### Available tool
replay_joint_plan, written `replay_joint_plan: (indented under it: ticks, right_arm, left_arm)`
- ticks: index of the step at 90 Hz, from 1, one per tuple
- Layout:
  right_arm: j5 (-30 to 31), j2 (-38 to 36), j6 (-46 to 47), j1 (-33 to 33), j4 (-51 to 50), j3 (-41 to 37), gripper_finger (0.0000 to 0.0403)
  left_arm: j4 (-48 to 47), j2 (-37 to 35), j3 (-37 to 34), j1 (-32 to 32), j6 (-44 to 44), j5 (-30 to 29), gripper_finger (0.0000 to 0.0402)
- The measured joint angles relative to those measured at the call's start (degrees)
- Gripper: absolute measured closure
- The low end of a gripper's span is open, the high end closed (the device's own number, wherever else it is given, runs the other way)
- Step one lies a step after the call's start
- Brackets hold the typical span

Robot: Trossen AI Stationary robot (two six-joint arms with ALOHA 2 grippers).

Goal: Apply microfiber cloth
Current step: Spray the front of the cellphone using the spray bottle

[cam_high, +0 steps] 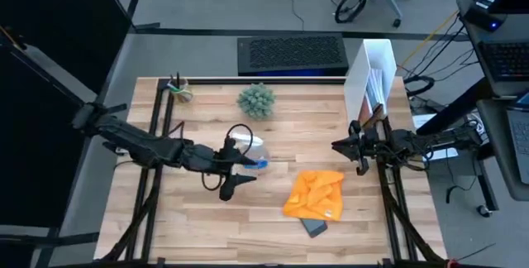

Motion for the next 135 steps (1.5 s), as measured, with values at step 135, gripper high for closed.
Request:
replay_joint_plan:
  ticks: [135]
  right_arm:
    - [1.1,92.9,-27.4,-7.2,25.3,41.8,0.0364]
  left_arm:
    - [0.5,12.6,-0.2,3.0,-0.5,-32.2,0.0136]
